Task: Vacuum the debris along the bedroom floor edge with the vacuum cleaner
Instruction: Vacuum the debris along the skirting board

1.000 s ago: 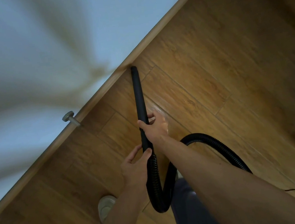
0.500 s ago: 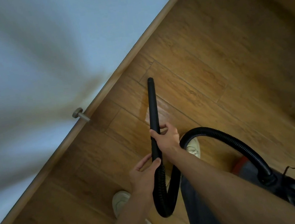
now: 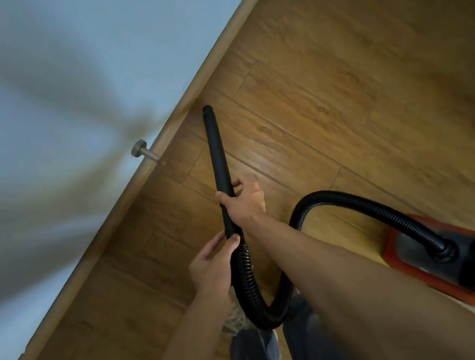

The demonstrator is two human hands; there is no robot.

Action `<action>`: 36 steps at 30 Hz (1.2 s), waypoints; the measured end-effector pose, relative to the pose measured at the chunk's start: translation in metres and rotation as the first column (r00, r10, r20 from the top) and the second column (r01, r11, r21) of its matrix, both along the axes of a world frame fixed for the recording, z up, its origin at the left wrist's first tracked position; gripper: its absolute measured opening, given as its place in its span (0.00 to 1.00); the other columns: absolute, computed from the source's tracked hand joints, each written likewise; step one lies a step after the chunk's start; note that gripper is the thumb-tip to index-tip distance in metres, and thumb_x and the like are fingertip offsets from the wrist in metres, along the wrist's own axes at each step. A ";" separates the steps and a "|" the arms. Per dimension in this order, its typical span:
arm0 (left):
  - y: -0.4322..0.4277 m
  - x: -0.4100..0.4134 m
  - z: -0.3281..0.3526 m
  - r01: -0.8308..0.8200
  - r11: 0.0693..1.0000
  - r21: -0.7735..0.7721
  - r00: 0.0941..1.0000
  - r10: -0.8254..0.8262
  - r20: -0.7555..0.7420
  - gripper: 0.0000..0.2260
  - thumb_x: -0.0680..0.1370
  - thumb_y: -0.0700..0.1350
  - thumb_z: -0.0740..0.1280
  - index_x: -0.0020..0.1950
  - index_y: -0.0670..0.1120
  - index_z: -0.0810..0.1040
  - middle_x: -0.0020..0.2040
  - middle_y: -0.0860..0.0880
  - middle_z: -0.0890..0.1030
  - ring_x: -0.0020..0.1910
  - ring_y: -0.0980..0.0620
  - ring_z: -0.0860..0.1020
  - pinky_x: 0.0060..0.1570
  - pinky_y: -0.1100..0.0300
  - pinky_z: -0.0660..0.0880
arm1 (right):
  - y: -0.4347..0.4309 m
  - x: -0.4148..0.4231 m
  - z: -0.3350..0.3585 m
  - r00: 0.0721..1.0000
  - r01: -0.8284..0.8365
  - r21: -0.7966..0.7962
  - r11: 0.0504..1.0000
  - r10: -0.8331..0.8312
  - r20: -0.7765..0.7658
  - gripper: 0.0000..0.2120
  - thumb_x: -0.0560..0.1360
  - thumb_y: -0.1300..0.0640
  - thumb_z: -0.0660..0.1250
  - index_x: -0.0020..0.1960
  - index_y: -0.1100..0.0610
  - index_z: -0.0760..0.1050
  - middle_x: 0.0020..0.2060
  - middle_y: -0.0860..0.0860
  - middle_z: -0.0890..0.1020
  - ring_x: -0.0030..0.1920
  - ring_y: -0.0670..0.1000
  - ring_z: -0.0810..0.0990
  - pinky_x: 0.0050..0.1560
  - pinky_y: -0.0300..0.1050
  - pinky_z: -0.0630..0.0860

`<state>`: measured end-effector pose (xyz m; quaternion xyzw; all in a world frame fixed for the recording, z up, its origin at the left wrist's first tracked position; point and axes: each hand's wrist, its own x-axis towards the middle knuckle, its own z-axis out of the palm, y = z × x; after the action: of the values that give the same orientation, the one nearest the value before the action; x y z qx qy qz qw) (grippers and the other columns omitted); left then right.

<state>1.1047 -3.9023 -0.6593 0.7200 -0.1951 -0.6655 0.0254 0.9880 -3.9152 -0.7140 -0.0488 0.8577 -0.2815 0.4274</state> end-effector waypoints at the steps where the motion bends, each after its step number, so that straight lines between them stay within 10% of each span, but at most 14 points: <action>1: 0.001 0.002 -0.001 -0.009 1.000 -0.009 1.000 0.009 0.004 0.08 0.66 0.41 0.81 0.39 0.54 0.88 0.45 0.46 0.87 0.48 0.42 0.85 0.55 0.43 0.81 | 0.000 0.003 0.000 1.000 -0.010 -0.003 1.000 0.010 0.002 0.13 0.74 0.51 0.74 0.51 0.53 0.72 0.46 0.51 0.81 0.44 0.55 0.83 0.44 0.51 0.82; 29: 0.099 0.024 0.011 -0.029 0.999 -0.028 0.999 0.030 0.040 0.11 0.67 0.42 0.80 0.47 0.53 0.87 0.41 0.46 0.87 0.48 0.40 0.85 0.52 0.41 0.82 | 0.092 0.027 -0.004 0.995 -0.088 0.011 0.996 0.087 0.054 0.14 0.74 0.51 0.74 0.54 0.55 0.74 0.46 0.54 0.84 0.40 0.52 0.85 0.36 0.47 0.82; 36: 0.103 0.044 0.021 -0.122 0.989 -0.077 0.991 0.126 0.041 0.13 0.71 0.38 0.77 0.55 0.45 0.84 0.44 0.46 0.85 0.40 0.52 0.83 0.34 0.63 0.80 | 0.090 0.055 -0.009 0.981 -0.190 -0.028 0.981 0.191 0.038 0.14 0.74 0.52 0.74 0.52 0.56 0.73 0.43 0.53 0.84 0.36 0.50 0.83 0.30 0.43 0.77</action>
<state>1.1483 -3.7995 -0.6388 0.7444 -0.1752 -0.6381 0.0891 1.0428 -3.8256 -0.7233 -0.1303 0.8367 -0.2506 0.4693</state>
